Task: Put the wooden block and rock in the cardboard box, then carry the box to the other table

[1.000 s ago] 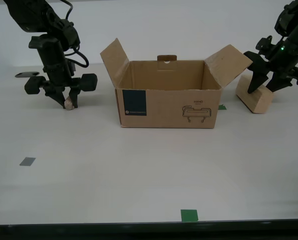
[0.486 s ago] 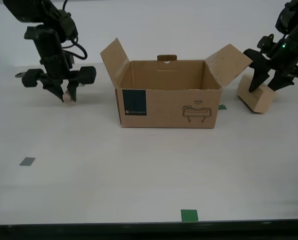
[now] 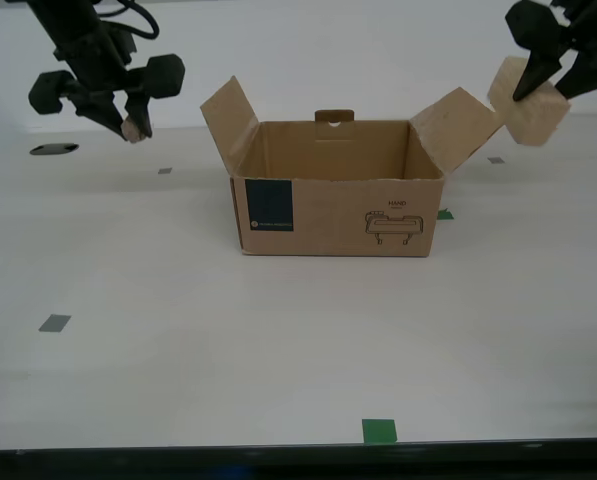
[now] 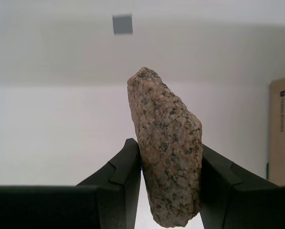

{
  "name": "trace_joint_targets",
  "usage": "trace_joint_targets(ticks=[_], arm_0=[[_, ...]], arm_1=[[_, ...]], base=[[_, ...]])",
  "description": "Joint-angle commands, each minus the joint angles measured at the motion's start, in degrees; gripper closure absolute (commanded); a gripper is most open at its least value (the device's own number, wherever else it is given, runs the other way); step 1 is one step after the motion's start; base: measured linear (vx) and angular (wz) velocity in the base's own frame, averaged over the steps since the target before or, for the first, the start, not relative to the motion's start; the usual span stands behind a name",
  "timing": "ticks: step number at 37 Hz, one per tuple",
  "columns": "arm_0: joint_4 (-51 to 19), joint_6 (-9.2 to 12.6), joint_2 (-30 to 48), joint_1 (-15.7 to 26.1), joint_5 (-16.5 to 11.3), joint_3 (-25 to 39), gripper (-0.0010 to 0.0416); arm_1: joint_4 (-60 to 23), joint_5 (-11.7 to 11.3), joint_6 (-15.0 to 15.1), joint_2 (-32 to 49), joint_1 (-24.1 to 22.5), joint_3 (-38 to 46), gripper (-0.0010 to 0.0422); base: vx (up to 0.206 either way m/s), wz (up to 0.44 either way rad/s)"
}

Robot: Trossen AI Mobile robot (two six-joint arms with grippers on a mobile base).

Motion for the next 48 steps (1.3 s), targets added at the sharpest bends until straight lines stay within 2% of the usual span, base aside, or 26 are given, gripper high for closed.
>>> trace_joint_targets(ticks=[1,5,13,21,25,29,32,37,41,44,48], arm_0=[[0.04,0.37,-3.21,0.04,-0.28,-0.07,0.0407],[0.07,1.57,-6.78,0.11,-0.31,-0.09,0.0407],[0.02,1.70,-11.93,0.17,-0.72,0.26,0.0407],[-0.35,1.81,-15.69,0.28,-6.58,0.31,0.0407],[-0.39,1.88,-17.62,0.57,-7.65,0.31,0.0407],[-0.42,2.16,-19.39,0.90,-9.40,0.31,0.0407],[-0.33,2.25,-20.39,1.25,-11.04,0.31,0.0407],[-0.39,2.29,-21.29,2.29,-11.45,0.31,0.0407],[-0.39,2.51,-21.40,3.85,-13.22,0.31,0.0407],[-0.33,2.56,-21.40,5.53,-13.42,0.28,0.0407],[-0.28,2.56,-21.40,7.76,-13.42,0.28,0.0407]], arm_1=[[0.07,0.15,0.98,-2.23,-0.04,0.33,0.0413],[0.11,0.15,2.32,-4.46,-0.11,0.46,0.0413],[0.09,0.74,4.02,-7.87,-0.20,2.32,0.0413],[-0.17,9.22,5.88,-9.33,-0.52,6.03,0.0413],[-0.42,11.85,5.88,-9.81,-1.22,7.85,0.0413],[-0.35,12.07,6.12,-10.97,-2.54,8.76,0.0413],[-0.35,12.04,7.72,-11.98,-3.89,9.25,0.0413],[-0.31,12.07,11.04,-13.07,-6.62,10.25,0.0412],[0.15,12.09,11.45,-13.22,-8.92,10.75,0.0413],[0.52,12.09,11.76,-13.22,-10.82,10.93,0.0413],[1.16,12.07,14.51,-13.22,-13.38,10.86,0.0412]], base=[[0.000,0.000],[0.000,0.000],[0.000,0.000],[0.000,0.000],[0.000,0.000],[0.000,0.000],[0.000,0.000],[0.000,0.000],[0.000,0.000],[0.000,0.000],[0.000,0.000]])
